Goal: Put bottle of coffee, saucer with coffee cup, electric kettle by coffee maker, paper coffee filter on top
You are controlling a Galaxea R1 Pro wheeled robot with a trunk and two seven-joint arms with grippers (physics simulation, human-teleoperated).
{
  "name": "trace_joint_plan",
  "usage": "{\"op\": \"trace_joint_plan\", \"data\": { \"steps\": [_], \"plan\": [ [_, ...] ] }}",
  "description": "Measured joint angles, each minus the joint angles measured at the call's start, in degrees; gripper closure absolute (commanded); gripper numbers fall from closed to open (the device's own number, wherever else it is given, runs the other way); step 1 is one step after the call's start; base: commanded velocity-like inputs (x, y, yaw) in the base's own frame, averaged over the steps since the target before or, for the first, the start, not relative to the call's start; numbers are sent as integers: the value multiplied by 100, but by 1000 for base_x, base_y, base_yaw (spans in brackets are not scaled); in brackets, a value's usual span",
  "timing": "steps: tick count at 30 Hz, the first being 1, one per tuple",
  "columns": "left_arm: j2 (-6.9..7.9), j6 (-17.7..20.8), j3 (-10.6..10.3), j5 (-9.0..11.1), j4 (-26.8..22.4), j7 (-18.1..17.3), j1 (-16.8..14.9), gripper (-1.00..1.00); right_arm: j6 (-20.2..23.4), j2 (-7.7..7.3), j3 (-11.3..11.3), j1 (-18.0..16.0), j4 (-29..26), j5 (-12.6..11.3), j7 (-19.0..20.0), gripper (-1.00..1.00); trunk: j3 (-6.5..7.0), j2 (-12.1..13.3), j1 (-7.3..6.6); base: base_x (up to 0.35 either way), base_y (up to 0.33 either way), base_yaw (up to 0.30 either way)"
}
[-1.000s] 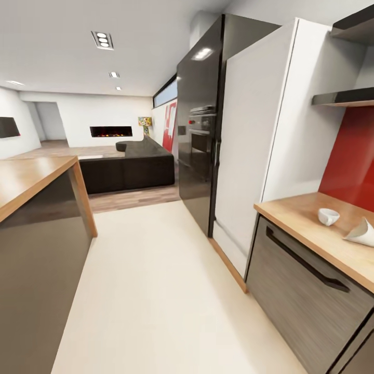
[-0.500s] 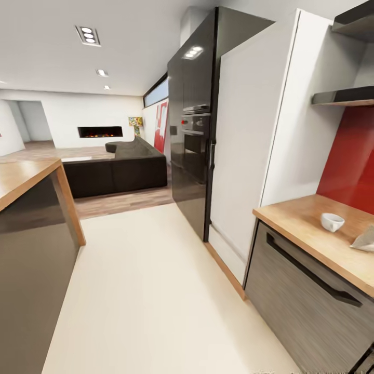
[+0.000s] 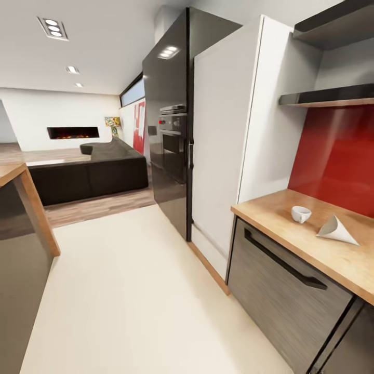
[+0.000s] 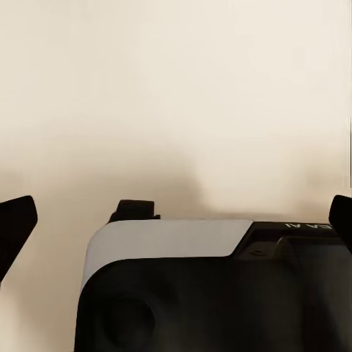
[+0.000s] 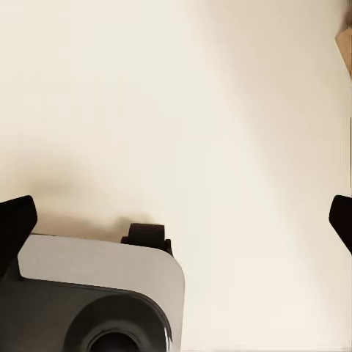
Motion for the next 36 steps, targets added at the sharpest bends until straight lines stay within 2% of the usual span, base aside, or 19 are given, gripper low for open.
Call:
{"op": "trace_joint_plan", "data": {
  "steps": [18, 30, 36],
  "plan": [
    [0, -1, 2, 0, 0, 0, 0, -100, 0, 0, 0, 0, 1, 0, 0, -100, 0, 0, 0, 0, 0, -269],
    [0, 1, 3, 0, -3, 0, 1, -100, 1, 0, -1, -1, 1, 0, 2, -100, 0, 0, -3, 164, 178, -49],
    [0, 1, 4, 0, -1, 0, 0, -100, 0, 0, 0, 0, 0, 0, 1, -100, 0, 0, -1, 158, 165, -177]
  ]
}}
